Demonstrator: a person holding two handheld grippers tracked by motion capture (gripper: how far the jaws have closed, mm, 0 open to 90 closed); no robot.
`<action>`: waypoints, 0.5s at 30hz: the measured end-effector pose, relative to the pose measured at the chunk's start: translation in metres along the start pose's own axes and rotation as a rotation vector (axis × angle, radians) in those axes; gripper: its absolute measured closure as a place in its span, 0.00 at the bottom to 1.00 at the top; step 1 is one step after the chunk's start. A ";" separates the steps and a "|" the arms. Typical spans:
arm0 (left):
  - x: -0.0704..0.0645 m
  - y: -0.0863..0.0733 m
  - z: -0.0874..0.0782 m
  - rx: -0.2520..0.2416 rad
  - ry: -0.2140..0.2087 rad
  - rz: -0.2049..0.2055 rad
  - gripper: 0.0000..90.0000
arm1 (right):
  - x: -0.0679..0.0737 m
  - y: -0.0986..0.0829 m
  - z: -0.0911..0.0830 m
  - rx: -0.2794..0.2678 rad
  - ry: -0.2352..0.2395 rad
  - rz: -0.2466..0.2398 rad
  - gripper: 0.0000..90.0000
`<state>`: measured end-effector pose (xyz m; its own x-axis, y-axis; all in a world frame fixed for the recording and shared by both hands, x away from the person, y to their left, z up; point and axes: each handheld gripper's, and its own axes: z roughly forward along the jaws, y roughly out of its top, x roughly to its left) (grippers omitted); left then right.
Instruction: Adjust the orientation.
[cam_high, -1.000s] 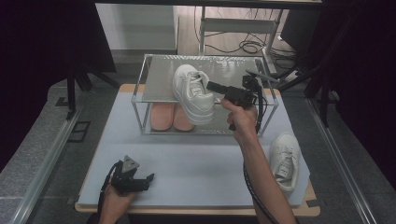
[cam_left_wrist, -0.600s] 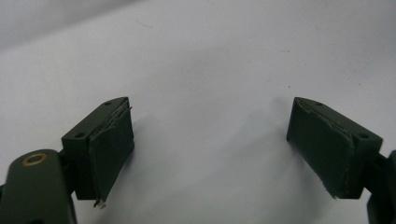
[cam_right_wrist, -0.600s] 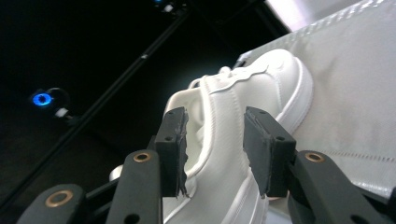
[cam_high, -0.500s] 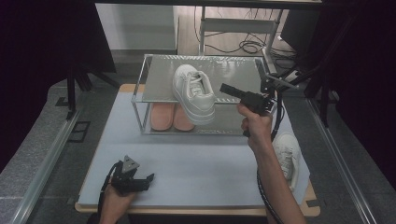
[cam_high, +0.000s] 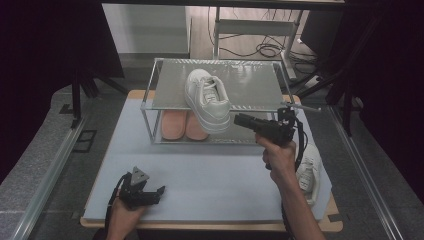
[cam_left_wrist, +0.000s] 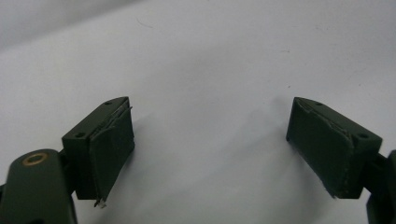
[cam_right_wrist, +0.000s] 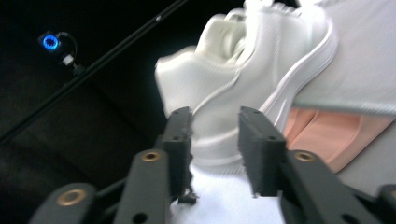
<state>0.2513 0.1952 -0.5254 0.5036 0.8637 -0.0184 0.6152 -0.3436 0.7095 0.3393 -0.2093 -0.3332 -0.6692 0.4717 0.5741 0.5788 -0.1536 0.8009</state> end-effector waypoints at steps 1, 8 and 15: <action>0.000 0.000 0.000 0.000 0.000 -0.001 0.17 | 0.002 -0.004 0.000 0.008 0.006 -0.011 0.81; 0.000 0.000 0.000 -0.002 0.001 -0.002 0.17 | 0.018 -0.027 0.007 0.075 0.036 -0.080 0.99; 0.000 0.000 0.000 0.000 0.000 -0.003 0.17 | 0.018 -0.033 0.027 0.114 0.004 -0.117 1.00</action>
<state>0.2511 0.1952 -0.5255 0.5015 0.8649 -0.0203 0.6167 -0.3409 0.7095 0.3211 -0.1728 -0.3539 -0.7373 0.4769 0.4786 0.5455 0.0023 0.8381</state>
